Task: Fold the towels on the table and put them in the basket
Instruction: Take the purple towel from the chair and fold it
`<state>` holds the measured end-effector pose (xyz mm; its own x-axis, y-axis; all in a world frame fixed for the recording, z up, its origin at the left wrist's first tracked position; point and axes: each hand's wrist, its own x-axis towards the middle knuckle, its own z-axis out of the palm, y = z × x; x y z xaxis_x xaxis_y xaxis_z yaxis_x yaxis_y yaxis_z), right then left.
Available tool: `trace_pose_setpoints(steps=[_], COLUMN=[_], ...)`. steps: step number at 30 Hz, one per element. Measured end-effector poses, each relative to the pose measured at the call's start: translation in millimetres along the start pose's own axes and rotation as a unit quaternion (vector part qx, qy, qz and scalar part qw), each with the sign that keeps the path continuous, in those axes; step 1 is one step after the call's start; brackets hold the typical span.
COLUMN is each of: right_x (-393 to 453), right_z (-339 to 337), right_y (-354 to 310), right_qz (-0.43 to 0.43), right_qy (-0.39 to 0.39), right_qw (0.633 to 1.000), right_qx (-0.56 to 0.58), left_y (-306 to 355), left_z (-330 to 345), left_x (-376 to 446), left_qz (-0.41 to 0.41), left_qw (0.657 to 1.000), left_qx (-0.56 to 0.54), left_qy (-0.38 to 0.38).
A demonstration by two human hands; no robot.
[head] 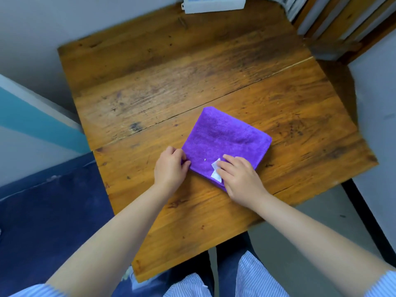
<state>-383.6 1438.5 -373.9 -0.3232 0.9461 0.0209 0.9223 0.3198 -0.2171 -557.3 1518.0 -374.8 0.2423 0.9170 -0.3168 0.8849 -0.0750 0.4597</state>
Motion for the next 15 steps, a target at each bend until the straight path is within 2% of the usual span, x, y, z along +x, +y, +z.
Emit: trace_pose_setpoints(steps=[2,6,9,12,15], right_x=[-1.9,-8.9,-4.0,4.9,10.8], right_z=[0.6,-5.0,-5.6,-0.4,3.8], right_y=[13.2,24.0,15.4,11.1,33.4], right_qz=[0.038,0.053,-0.017,-0.133,-0.161], right_qy=[-0.01,0.09,0.141,0.098,0.032], right_qw=[0.999,0.995,0.989,0.986,0.986], right_qx=[-0.037,-0.01,0.046,0.04,0.0], left_y=[1.4,3.8,5.5,7.4,9.6], left_z=[1.8,4.2,4.1,1.9,0.7], left_x=[-2.6,-5.3,-5.8,-2.8,-1.2], left_qz=[-0.01,-0.03,-0.056,-0.079,-0.109], left_qw=[1.0,0.999,0.998,0.996,0.992], left_qx=[-0.002,-0.009,-0.026,-0.047,-0.062], left_qy=[0.004,0.013,0.012,0.006,-0.007])
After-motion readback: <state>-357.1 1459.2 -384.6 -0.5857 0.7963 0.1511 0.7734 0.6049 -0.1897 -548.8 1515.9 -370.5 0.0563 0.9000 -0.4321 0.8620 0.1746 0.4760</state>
